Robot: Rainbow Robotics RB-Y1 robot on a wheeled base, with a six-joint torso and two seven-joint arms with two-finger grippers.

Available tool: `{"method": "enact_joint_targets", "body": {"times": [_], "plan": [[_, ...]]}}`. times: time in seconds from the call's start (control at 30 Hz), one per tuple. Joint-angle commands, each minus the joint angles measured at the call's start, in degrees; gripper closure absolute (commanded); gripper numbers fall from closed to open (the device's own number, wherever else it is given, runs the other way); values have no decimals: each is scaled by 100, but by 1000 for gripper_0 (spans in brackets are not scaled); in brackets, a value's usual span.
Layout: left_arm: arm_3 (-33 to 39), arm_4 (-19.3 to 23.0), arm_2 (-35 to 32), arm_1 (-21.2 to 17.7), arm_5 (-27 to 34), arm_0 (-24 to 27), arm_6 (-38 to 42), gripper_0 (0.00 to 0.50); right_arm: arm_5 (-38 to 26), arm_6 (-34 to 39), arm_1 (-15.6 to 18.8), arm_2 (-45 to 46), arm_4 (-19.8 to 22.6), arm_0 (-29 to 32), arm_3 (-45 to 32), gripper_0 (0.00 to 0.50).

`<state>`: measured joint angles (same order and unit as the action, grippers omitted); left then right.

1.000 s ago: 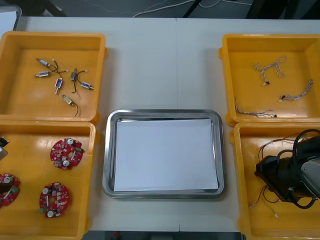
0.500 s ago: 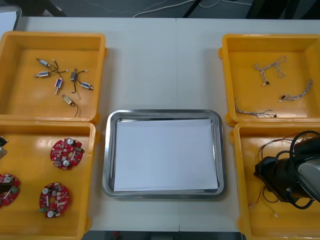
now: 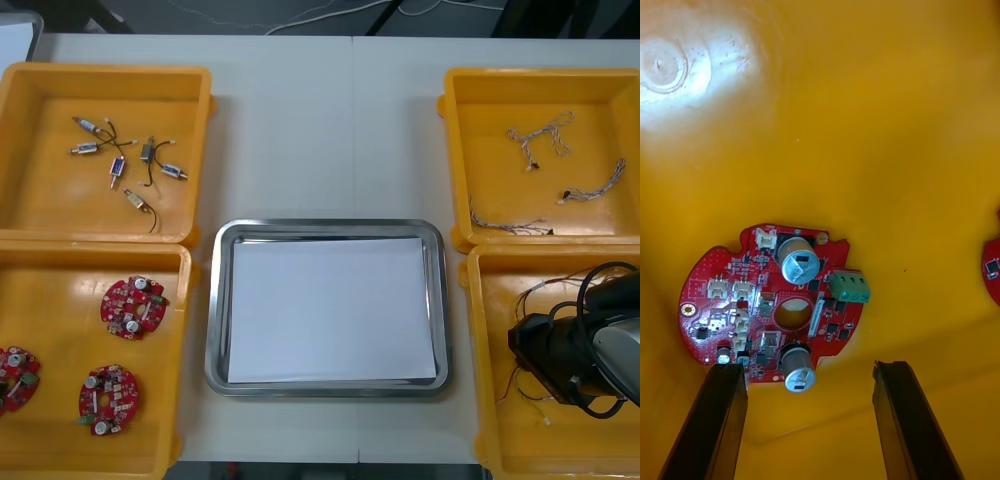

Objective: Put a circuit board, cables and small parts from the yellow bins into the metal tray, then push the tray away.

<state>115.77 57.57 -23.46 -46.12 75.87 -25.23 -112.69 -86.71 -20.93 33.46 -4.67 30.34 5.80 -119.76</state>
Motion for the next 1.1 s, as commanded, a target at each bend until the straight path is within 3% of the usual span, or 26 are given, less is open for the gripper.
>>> {"method": "enact_joint_targets", "body": {"times": [0.03,0.33,0.63,1.1], "plan": [[-19,-123,-36,77,-160,-114,203,0,-109,81,-103,-113,68,-53,6,500],[-169,-299,149,94,-819,-369,36,0,-865,37,55,36,156,-378,-390,500],[-160,-334,149,296,-837,-562,-139,0,-1603,-95,64,502,270,-413,-1075,500],[-160,-537,210,613,-942,-632,-306,0,-2043,-464,336,1126,525,-475,-1849,500]]}}
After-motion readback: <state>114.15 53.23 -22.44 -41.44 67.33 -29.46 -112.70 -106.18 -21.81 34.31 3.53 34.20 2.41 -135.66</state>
